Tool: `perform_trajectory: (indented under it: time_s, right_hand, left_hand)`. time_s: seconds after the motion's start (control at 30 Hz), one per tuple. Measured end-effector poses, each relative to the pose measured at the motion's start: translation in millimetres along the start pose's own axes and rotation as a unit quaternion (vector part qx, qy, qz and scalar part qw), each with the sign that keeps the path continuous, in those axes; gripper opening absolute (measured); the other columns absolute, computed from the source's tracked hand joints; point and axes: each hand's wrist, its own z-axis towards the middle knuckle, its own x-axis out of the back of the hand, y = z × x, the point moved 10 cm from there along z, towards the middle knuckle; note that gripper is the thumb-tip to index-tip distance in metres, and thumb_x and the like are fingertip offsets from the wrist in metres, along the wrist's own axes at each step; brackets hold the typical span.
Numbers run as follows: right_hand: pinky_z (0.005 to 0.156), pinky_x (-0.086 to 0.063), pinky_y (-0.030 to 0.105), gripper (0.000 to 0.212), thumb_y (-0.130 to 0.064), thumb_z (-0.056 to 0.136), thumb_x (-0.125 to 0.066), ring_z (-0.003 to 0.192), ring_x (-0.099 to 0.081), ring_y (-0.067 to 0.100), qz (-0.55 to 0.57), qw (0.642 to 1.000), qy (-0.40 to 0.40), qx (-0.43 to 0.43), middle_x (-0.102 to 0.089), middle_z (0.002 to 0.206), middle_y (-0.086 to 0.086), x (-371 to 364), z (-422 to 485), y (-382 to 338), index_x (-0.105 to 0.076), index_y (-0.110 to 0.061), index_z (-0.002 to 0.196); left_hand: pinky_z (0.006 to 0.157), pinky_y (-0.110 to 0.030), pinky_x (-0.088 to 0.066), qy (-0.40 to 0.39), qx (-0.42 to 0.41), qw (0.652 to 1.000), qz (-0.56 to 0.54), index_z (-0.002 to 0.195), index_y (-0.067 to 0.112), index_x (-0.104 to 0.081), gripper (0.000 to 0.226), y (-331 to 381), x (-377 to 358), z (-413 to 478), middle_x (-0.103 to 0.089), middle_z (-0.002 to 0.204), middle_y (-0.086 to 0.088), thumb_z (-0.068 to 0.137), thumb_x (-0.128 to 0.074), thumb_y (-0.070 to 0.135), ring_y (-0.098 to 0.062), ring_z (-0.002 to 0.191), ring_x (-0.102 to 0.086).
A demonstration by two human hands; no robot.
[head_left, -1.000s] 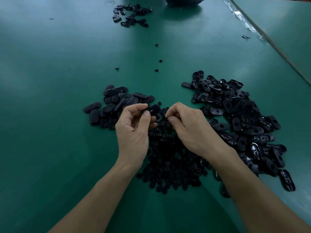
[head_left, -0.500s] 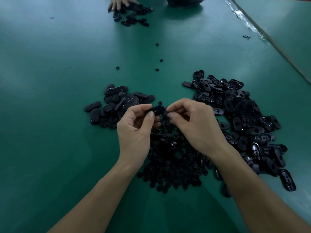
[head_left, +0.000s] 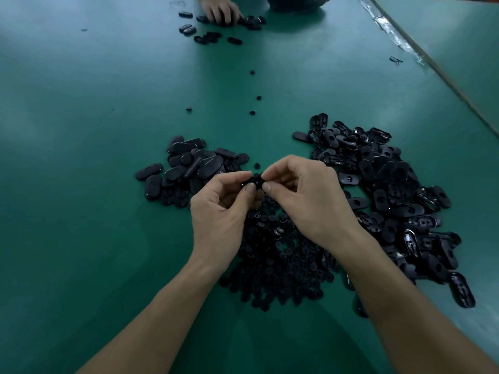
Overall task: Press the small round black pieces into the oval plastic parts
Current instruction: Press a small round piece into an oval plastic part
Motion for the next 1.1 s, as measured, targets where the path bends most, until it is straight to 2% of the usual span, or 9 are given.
perform_trajectory:
  time_s: [0.2,0.33,0.5,0.73,0.9,1.1]
  right_hand:
    - [0.068,-0.045,0.002,0.014,-0.007,0.092,-0.068,0.078,-0.065,-0.009,-0.003,1.000,-0.007,0.009,-0.070,0.081,-0.017,-3.9,-1.2,-4.7,-0.075,-0.018,0.096]
    - [0.067,-0.046,0.005,0.014,-0.009,0.092,-0.068,0.079,-0.063,-0.006,0.002,1.000,0.005,0.006,-0.066,0.077,-0.015,-3.1,-2.0,-6.2,-0.067,-0.023,0.091]
    - [0.066,-0.050,0.021,0.020,-0.011,0.092,-0.067,0.076,-0.060,0.004,-0.022,1.000,0.010,-0.001,-0.063,0.076,-0.007,-1.1,-0.4,-6.0,-0.053,-0.023,0.087]
    - [0.058,-0.053,0.036,0.026,-0.014,0.093,-0.066,0.065,-0.057,0.010,-0.091,0.996,0.027,-0.002,-0.061,0.073,-0.005,-1.7,-2.8,-11.4,-0.050,-0.027,0.078]
    - [0.063,-0.057,0.043,0.022,-0.014,0.098,-0.056,0.073,-0.061,0.015,-0.087,0.996,0.002,-0.008,-0.062,0.080,-0.004,-8.9,-6.7,-16.5,-0.055,-0.031,0.084]
    - [0.078,-0.056,0.040,0.013,-0.020,0.098,-0.056,0.085,-0.064,0.014,-0.087,0.994,-0.058,-0.004,-0.070,0.086,-0.004,-10.8,-5.6,-20.5,-0.060,-0.032,0.097]
  left_hand:
    - [0.072,-0.019,-0.055,-0.022,-0.011,1.000,0.012,0.100,0.014,-0.071,0.019,2.4,-1.6,-0.3,-0.076,0.085,-0.001,0.092,-0.068,-0.003,-0.011,0.076,-0.071]
    - [0.072,-0.018,-0.055,-0.025,-0.005,1.000,0.006,0.098,0.015,-0.071,0.020,2.6,-2.2,-0.2,-0.076,0.083,0.000,0.091,-0.069,-0.004,-0.009,0.075,-0.071]
    - [0.075,-0.019,-0.056,-0.037,0.002,0.999,0.003,0.098,0.018,-0.071,0.023,2.8,-5.2,-0.9,-0.077,0.086,-0.002,0.089,-0.071,-0.004,-0.012,0.080,-0.073]
    - [0.077,-0.023,-0.058,-0.040,0.000,0.999,0.029,0.098,0.017,-0.070,0.018,1.4,-4.5,-1.3,-0.076,0.089,-0.002,0.090,-0.072,0.002,-0.015,0.083,-0.073]
    - [0.075,-0.028,-0.059,-0.013,-0.001,0.999,0.050,0.098,0.014,-0.069,0.013,-0.7,-1.1,-1.6,-0.075,0.089,-0.005,0.089,-0.075,0.008,-0.021,0.082,-0.073]
    - [0.072,-0.023,-0.058,-0.012,-0.011,0.999,0.047,0.096,0.015,-0.070,0.011,0.7,-2.0,-1.3,-0.076,0.088,-0.004,0.089,-0.075,0.008,-0.015,0.078,-0.072]
